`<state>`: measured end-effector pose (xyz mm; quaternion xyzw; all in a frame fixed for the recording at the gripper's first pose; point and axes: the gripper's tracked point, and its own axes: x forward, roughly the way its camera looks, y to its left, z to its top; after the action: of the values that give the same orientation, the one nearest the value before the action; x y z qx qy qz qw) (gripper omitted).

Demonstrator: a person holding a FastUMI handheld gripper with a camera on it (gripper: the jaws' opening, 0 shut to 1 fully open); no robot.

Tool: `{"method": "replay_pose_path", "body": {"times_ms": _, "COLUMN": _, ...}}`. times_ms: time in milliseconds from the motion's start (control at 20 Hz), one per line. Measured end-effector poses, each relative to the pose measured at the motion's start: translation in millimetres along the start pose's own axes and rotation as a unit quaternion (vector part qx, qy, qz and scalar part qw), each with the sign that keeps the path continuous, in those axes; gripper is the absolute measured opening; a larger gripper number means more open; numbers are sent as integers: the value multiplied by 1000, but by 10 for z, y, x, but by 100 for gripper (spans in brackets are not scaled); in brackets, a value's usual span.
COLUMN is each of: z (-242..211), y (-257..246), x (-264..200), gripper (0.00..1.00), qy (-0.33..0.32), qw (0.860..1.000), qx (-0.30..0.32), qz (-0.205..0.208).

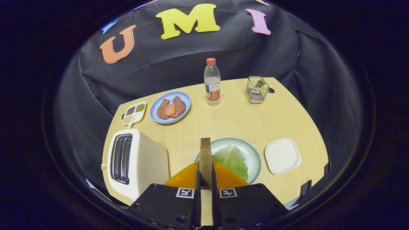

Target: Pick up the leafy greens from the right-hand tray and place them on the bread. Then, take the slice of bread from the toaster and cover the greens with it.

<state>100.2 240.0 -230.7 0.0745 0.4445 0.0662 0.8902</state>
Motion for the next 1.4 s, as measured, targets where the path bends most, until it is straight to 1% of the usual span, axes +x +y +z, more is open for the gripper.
{"method": "replay_pose_path", "body": {"times_ms": 150, "z": -108, "y": -9, "x": 152, "gripper": 13, "qy": 5, "qw": 1000, "qx": 3, "qz": 14}}
{"method": "replay_pose_path", "body": {"times_ms": 350, "z": -189, "y": -110, "x": 309, "gripper": 13, "qy": 9, "qw": 999, "qx": 24, "qz": 30}}
{"method": "replay_pose_path", "body": {"times_ms": 450, "z": -221, "y": -265, "x": 391, "gripper": 14, "qy": 15, "qw": 999, "qx": 29, "qz": 17}}
{"method": "replay_pose_path", "body": {"times_ms": 550, "z": -167, "y": -385, "x": 453, "gripper": 14, "qy": 6, "qw": 1000, "qx": 29, "qz": 9}}
{"method": "replay_pose_path", "body": {"times_ms": 600, "z": -146, "y": -437, "x": 473, "gripper": 16, "qy": 3, "qw": 1000, "qx": 26, "qz": 7}}
{"method": "replay_pose_path", "body": {"times_ms": 700, "z": -161, "y": -562, "x": 544, "gripper": 16, "qy": 6, "qw": 1000, "qx": 26, "qz": -2}}
{"method": "replay_pose_path", "body": {"times_ms": 750, "z": -167, "y": -620, "x": 571, "gripper": 21, "qy": 9, "qw": 1000, "qx": 27, "qz": -7}}
{"method": "replay_pose_path", "body": {"times_ms": 850, "z": -196, "y": -700, "x": 627, "gripper": 23, "qy": 14, "qw": 1000, "qx": 25, "qz": -12}}
{"method": "replay_pose_path", "body": {"times_ms": 900, "z": -205, "y": -734, "x": 662, "gripper": 28, "qy": 15, "qw": 999, "qx": 25, "qz": -12}}
{"method": "replay_pose_path", "body": {"times_ms": 1050, "z": -231, "y": -819, "x": 741, "gripper": 29, "qy": 21, "qw": 999, "qx": 24, "qz": -13}}
{"method": "replay_pose_path", "body": {"times_ms": 1100, "z": -257, "y": -856, "x": 760, "gripper": 33, "qy": 26, "qw": 999, "qx": 25, "qz": -15}}
{"method": "replay_pose_path", "body": {"times_ms": 1250, "z": -306, "y": -914, "x": 831, "gripper": 33, "qy": 39, "qw": 999, "qx": 28, "qz": -17}}
{"method": "replay_pose_path", "body": {"times_ms": 1350, "z": -325, "y": -950, "x": 852, "gripper": 39, "qy": 41, "qw": 999, "qx": 24, "qz": -20}}
{"method": "replay_pose_path", "body": {"times_ms": 1400, "z": -321, "y": -962, "x": 854, "gripper": 40, "qy": 42, "qw": 999, "qx": 20, "qz": -24}}
